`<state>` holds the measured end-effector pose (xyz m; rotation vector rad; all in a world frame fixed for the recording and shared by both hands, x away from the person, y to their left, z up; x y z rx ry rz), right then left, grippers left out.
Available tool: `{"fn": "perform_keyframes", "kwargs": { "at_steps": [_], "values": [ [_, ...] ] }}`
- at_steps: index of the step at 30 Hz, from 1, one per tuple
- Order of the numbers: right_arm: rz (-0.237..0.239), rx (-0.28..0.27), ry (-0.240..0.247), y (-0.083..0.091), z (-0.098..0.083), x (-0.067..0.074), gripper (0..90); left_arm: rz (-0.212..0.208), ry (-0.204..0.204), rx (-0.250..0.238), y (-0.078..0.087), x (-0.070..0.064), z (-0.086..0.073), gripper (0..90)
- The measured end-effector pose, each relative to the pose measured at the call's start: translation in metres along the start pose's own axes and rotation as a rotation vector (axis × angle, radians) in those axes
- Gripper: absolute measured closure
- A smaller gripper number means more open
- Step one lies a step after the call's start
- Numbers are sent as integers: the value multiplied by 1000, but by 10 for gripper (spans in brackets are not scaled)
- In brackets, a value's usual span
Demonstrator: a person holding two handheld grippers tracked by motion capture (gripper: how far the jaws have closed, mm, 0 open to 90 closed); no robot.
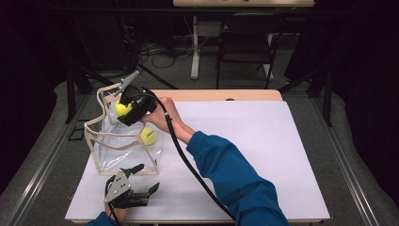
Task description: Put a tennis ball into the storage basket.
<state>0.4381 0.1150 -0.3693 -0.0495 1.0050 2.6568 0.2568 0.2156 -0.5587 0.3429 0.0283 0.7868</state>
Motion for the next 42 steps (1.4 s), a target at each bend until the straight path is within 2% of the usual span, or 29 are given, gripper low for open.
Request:
{"fn": "perform_keyframes", "kwargs": {
  "at_steps": [10, 22, 25, 27, 36, 42],
  "values": [
    [-13, 24, -7, -6, -2, -1, 259, 0, -1, -1, 0, 0, 0, 157],
    [-3, 44, -27, -12, -6, -2, 255, -4, 0, -2, 0, 0, 0, 157],
    [0, 50, -37, -13, -7, -3, 215, -4, 1, -3, 0, 0, 0, 157],
    [-12, 29, -38, -11, -7, -2, 149, -4, 0, -2, 0, 0, 0, 157],
    [23, -21, -61, 11, -9, -3, 81, -4, 1, 1, 0, 0, 0, 157],
    [38, -21, -57, 27, -13, 0, 30, -3, -1, 1, 0, 0, 0, 157]
  ]
}}
Point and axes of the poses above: each handheld gripper's, and its own axes: y roughly backward along the jaws, z roughly out of its top, x roughly to its left, the point moved 1 cm from there along -y, roughly forward along the jaws, and after that the axes turned 3 degrees about z, right-handed, at the moved point
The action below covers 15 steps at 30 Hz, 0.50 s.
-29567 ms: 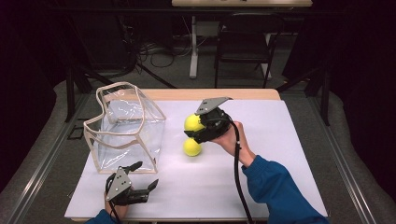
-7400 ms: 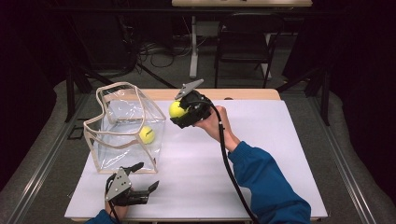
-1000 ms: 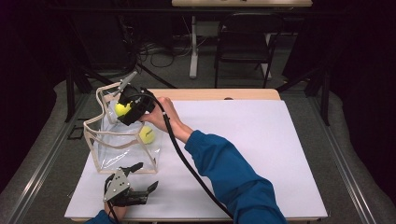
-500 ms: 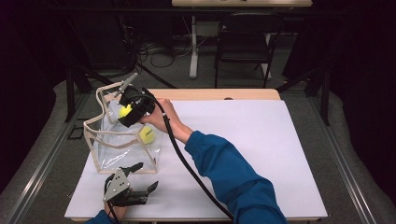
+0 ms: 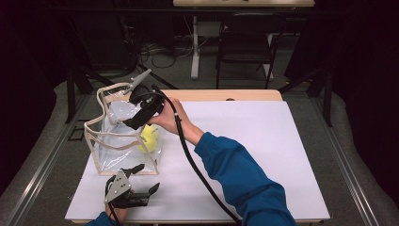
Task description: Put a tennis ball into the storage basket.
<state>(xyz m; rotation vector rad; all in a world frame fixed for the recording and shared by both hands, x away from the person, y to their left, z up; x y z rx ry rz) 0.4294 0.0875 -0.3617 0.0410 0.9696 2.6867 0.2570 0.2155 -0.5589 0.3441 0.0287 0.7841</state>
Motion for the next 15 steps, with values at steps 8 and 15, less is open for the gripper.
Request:
{"fn": "perform_keyframes", "kwargs": {
  "at_steps": [8, 15],
  "values": [
    [27, -2, 14, 17, -10, 4, 0, 0, 1, -1, 1, 0, 0, 158],
    [27, 7, 21, 30, -22, 8, 0, 0, 2, 1, 0, -1, 0, 157]
  ]
}}
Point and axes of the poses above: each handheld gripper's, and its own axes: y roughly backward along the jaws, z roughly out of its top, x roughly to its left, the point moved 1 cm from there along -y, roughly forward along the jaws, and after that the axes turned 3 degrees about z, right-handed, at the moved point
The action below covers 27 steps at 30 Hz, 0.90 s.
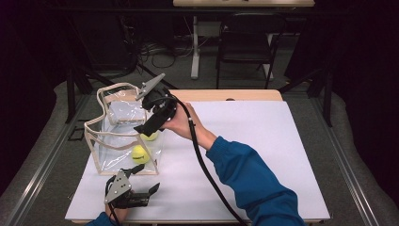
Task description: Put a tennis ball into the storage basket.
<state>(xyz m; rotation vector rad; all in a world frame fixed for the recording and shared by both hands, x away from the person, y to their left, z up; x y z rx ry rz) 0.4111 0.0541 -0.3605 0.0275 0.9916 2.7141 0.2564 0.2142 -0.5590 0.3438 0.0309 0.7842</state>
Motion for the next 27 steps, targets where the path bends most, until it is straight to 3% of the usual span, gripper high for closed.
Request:
{"fn": "perform_keyframes", "kwargs": {
  "at_steps": [27],
  "values": [
    [-54, 46, -32, 30, -59, -4, 0, 3, -6, 1, -1, -1, 0, 157]
  ]
}}
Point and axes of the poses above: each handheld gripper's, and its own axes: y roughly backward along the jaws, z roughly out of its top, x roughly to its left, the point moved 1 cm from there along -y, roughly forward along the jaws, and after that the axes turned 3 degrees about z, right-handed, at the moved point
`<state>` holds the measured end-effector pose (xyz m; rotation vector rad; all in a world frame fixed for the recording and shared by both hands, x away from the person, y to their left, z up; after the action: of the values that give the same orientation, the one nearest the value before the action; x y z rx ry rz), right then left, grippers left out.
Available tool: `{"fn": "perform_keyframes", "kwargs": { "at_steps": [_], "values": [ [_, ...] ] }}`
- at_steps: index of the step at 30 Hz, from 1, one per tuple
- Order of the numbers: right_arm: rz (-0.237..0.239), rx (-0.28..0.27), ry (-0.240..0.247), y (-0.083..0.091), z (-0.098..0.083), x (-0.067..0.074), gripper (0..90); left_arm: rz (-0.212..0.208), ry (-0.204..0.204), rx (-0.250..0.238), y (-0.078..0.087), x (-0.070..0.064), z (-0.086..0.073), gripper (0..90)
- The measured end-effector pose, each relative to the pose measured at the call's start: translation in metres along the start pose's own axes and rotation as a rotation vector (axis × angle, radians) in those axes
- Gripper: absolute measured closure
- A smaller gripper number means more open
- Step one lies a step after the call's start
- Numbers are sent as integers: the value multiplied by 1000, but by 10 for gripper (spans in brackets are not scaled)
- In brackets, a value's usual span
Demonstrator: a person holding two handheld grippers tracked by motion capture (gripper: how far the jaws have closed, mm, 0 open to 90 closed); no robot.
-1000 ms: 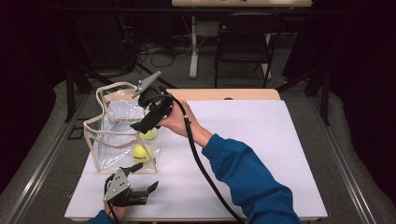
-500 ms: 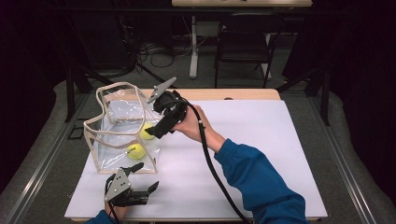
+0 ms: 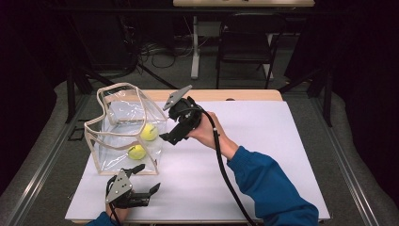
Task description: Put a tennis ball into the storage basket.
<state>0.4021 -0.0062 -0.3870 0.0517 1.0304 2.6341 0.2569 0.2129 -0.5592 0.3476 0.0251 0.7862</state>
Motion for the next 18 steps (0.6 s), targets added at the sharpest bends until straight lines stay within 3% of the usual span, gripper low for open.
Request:
{"fn": "perform_keyframes", "kwargs": {
  "at_steps": [18],
  "values": [
    [-28, 26, -35, 8, -45, -1, 0, 2, -2, 4, 0, -1, 0, 157]
  ]
}}
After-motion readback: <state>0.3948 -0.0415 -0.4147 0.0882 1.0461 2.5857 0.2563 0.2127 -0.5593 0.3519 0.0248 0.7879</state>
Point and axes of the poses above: each handheld gripper's, and its own axes: y roughly backward along the jaws, z roughly out of its top, x roughly to its left, the point moved 1 cm from there along -y, roughly forward along the jaws, and after that the axes turned 3 degrees about z, right-handed, at the moved point
